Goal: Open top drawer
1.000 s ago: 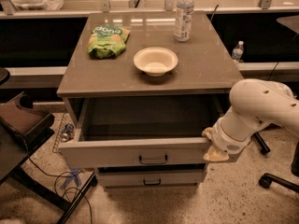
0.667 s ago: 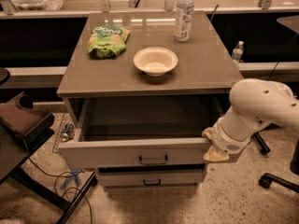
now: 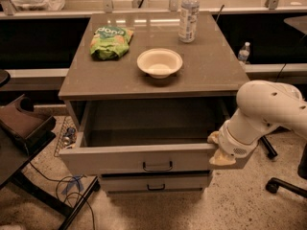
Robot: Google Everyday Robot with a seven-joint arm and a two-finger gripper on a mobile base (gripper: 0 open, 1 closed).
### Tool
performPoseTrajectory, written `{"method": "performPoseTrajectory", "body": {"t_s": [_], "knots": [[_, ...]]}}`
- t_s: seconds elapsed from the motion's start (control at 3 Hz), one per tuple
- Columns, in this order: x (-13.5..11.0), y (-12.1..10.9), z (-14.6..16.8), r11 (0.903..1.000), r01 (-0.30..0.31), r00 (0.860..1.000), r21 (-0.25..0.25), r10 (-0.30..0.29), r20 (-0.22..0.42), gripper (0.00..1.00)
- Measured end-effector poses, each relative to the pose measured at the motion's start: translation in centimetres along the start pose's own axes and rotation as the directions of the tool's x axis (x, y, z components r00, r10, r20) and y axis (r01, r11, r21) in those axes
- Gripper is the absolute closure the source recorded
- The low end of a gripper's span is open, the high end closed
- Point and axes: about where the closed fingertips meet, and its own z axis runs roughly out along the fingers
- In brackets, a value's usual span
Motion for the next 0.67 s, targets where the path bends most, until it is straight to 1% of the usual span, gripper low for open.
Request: {"method": "performPoseTrajectory", "body": {"t_s": [0.67], "knots": [[-0.07, 0.03, -0.33, 1.0, 0.0, 1.0, 0.0, 0.0, 0.0, 1.0]]}}
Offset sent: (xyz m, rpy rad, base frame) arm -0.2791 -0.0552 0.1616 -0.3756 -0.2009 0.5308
